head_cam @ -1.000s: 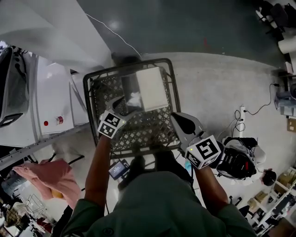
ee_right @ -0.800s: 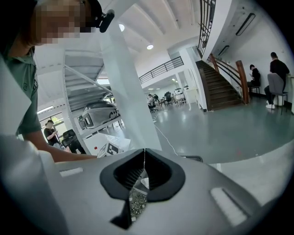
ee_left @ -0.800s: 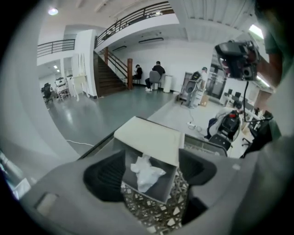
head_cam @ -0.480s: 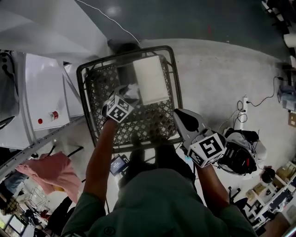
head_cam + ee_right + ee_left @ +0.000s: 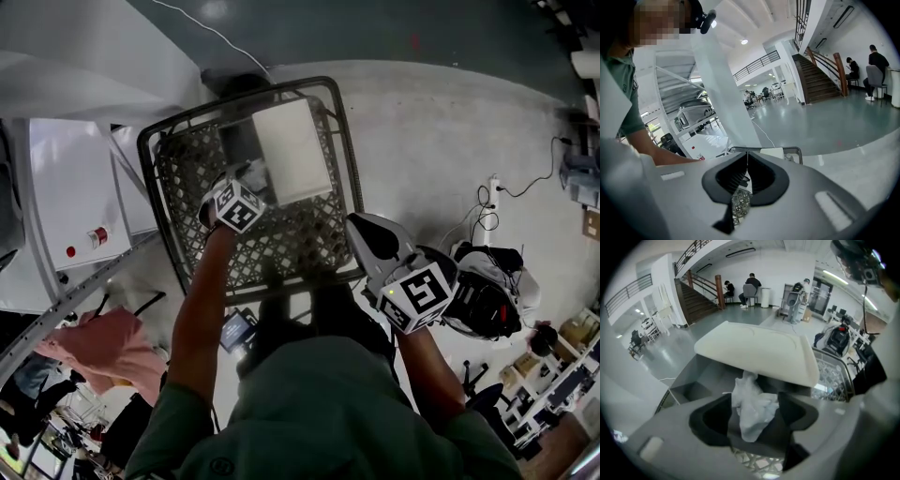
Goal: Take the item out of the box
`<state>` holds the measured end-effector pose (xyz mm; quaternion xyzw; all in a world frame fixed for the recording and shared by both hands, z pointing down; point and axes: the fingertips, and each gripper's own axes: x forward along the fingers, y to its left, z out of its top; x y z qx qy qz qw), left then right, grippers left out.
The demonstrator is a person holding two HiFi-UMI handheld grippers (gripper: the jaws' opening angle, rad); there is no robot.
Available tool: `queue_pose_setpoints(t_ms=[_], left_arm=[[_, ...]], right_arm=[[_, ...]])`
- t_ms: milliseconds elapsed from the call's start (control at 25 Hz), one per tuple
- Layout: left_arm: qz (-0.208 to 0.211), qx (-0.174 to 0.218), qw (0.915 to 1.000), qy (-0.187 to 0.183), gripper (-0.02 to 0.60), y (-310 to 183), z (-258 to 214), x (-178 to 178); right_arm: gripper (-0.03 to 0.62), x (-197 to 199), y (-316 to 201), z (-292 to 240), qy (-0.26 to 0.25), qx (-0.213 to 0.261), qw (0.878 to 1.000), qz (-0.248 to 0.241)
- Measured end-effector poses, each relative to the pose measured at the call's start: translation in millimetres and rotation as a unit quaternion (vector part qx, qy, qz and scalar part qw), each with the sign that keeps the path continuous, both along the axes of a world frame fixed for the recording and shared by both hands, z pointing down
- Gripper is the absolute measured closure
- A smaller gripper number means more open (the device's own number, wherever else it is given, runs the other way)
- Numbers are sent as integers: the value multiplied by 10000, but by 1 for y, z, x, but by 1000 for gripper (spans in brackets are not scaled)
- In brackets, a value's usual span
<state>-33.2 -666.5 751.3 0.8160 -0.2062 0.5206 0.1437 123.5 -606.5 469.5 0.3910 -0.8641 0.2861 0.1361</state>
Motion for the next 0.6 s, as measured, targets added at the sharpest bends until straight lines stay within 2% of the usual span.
queue_pose_setpoints(t_ms=[240,600], left_arm=[[-35,18,9998,-181,285,-2,14,-1],[-252,270,9992,-166,456,1,-4,-10]], right_arm=[[582,4,2,5,9,-34,10000,45],[582,1,13,-8,-15,60,9999,83]])
